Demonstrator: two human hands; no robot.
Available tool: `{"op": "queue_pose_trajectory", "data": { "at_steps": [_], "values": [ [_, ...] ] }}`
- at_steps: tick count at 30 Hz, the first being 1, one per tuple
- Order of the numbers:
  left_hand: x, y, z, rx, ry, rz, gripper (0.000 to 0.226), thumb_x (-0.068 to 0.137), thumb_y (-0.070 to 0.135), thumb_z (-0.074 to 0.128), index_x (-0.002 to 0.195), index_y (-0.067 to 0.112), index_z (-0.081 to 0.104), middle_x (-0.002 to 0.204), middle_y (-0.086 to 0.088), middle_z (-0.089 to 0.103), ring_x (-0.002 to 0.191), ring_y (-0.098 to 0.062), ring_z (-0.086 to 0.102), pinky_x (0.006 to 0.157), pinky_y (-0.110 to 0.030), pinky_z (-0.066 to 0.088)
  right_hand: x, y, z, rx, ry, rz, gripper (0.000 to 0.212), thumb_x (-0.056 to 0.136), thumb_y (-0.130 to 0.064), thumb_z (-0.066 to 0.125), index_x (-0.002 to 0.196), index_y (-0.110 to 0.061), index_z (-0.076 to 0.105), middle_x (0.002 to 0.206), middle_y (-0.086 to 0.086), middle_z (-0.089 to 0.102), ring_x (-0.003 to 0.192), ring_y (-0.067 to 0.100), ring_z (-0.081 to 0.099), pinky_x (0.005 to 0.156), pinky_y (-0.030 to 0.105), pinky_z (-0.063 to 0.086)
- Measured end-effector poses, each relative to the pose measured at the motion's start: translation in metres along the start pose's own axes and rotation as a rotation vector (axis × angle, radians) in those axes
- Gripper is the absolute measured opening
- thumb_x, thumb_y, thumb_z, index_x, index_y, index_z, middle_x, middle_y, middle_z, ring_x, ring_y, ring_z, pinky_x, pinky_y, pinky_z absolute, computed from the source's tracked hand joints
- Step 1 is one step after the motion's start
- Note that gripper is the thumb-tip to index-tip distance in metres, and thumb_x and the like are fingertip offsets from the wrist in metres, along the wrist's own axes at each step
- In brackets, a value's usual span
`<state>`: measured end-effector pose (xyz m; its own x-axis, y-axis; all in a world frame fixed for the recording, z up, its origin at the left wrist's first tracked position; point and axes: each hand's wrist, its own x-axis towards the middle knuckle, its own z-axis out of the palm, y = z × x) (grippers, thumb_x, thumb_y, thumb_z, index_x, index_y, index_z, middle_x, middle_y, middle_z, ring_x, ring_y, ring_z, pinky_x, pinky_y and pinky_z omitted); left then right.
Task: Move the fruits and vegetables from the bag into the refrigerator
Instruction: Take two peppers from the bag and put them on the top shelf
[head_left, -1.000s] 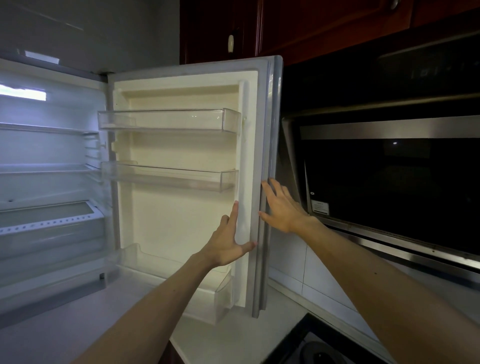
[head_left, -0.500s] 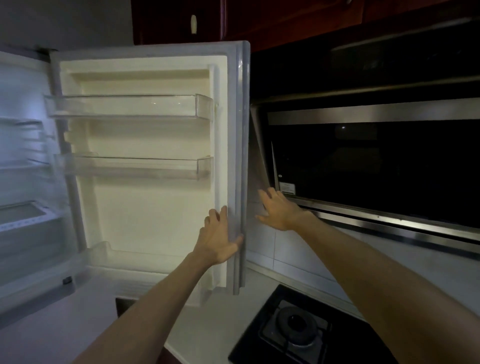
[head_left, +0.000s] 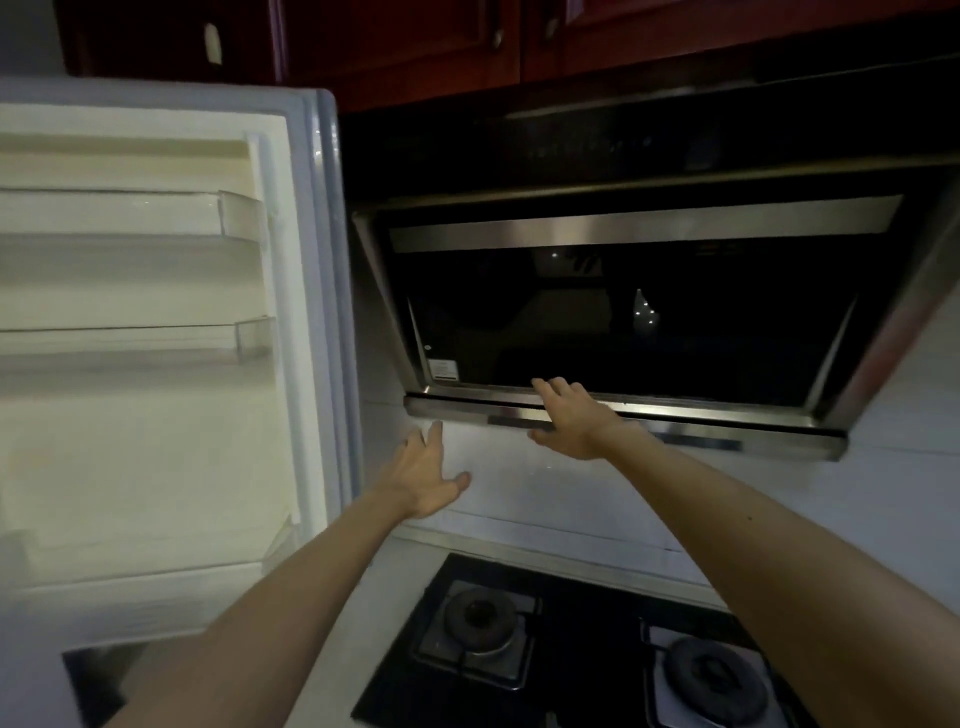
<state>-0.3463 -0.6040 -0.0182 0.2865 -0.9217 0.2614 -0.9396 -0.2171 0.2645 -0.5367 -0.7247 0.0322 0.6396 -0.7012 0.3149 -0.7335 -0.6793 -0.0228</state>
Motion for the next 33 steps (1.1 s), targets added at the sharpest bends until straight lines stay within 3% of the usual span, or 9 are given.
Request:
{"op": "queue_pose_trajectory", "data": {
  "at_steps": [5, 10, 14, 18, 33],
  "values": [
    [0.004, 0.062, 0.018, -0.002, 0.010, 0.066, 0.082, 0.089, 0.057, 0.050, 0.148, 0.015, 0.012, 0.145, -0.017, 0.028, 0.129, -0.036, 0.037, 0.104, -0.050, 0.037, -0.051, 0.067, -0.019, -0.044, -0.006, 0.114, 0.076, 0.094, -0.043, 0.053, 0.152, -0.017, 0.011, 0.153, 0.011, 0.024, 0.139, 0.032, 0.026, 0.110, 0.048, 0.035],
    [0.000, 0.129, 0.043, -0.013, -0.014, 0.129, 0.086, 0.089, 0.058, 0.048, 0.152, 0.018, 0.004, 0.154, -0.015, 0.018, 0.136, -0.036, 0.032, 0.108, -0.051, 0.035, -0.113, 0.131, -0.031, -0.069, -0.041, 0.207, 0.078, 0.093, -0.045, 0.052, 0.153, -0.020, 0.009, 0.158, 0.009, 0.018, 0.144, 0.032, 0.019, 0.113, 0.051, 0.031],
    [-0.010, 0.188, 0.061, -0.010, -0.051, 0.198, 0.084, 0.088, 0.058, 0.049, 0.150, 0.017, 0.009, 0.151, -0.016, 0.023, 0.132, -0.036, 0.036, 0.105, -0.050, 0.037, -0.167, 0.182, -0.042, -0.113, -0.051, 0.283, 0.074, 0.093, -0.046, 0.051, 0.150, -0.017, 0.015, 0.153, 0.011, 0.025, 0.138, 0.033, 0.027, 0.107, 0.048, 0.037],
    [-0.023, 0.248, 0.076, -0.001, -0.078, 0.270, 0.083, 0.089, 0.056, 0.049, 0.150, 0.016, 0.009, 0.150, -0.017, 0.025, 0.132, -0.035, 0.036, 0.104, -0.048, 0.037, -0.226, 0.227, -0.055, -0.122, -0.068, 0.374, 0.074, 0.094, -0.046, 0.050, 0.151, -0.017, 0.012, 0.155, 0.009, 0.022, 0.140, 0.032, 0.024, 0.106, 0.050, 0.038],
    [-0.091, 0.448, 0.133, -0.001, -0.179, 0.557, 0.083, 0.090, 0.056, 0.047, 0.150, 0.013, 0.009, 0.149, -0.018, 0.024, 0.132, -0.036, 0.035, 0.105, -0.051, 0.036, -0.426, 0.343, -0.103, -0.202, -0.102, 0.666, 0.074, 0.093, -0.047, 0.051, 0.149, -0.016, 0.015, 0.150, 0.012, 0.027, 0.137, 0.033, 0.026, 0.103, 0.053, 0.040]
  ]
}}
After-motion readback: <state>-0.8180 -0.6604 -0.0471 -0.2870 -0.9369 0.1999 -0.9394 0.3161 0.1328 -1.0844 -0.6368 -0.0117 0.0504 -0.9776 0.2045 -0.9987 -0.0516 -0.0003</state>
